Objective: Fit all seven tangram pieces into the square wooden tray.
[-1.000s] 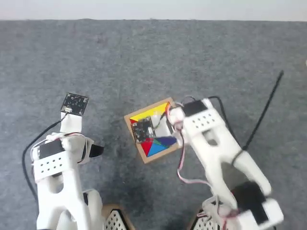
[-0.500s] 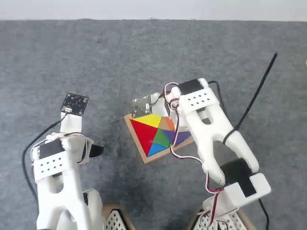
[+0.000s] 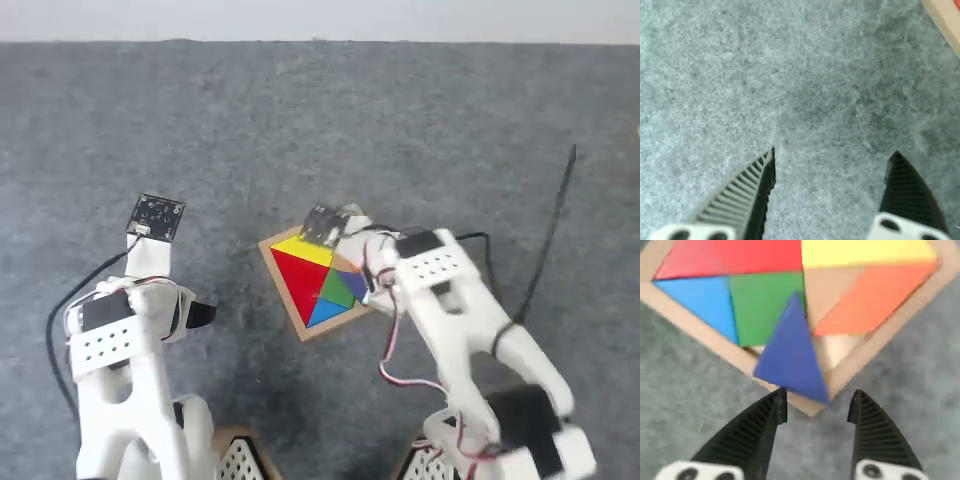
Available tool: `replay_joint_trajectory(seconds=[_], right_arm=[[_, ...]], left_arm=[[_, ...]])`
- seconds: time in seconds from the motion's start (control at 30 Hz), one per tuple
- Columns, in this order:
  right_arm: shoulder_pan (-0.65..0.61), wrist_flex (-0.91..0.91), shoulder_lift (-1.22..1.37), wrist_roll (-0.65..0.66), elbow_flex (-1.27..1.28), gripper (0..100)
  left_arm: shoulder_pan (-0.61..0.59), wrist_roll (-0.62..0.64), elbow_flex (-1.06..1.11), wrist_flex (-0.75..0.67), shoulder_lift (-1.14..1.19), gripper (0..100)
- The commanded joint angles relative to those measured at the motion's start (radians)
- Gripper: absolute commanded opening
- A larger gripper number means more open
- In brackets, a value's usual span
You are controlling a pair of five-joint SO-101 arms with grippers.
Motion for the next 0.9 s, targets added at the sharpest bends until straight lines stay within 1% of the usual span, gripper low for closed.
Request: replay_joint_trajectory(seconds=[0.0, 0.17, 0.37, 0.7, 0.87], right_arm=[[0.056, -0.024, -0.119, -0.034, 0.017, 20.8], [0.067, -0.038, -0.142, -0.035, 0.064, 20.8], [0.065, -0.101, -0.030, -0.037, 0.061, 20.8], [0.071, -0.110, 0.116, -0.038, -0.110, 20.8], [0.073, -0.113, 0.254, -0.049, -0.229, 20.8]], left_arm=[[0.000, -0.008, -0.018, 0.000, -0.021, 34], [-0.002, -0.008, -0.018, -0.002, -0.021, 34], [-0.003, -0.008, -0.018, 0.002, -0.021, 34], [-0.003, -0.008, -0.018, 0.002, -0.021, 34], [-0.005, -0.008, -0.018, 0.002, -0.021, 34]])
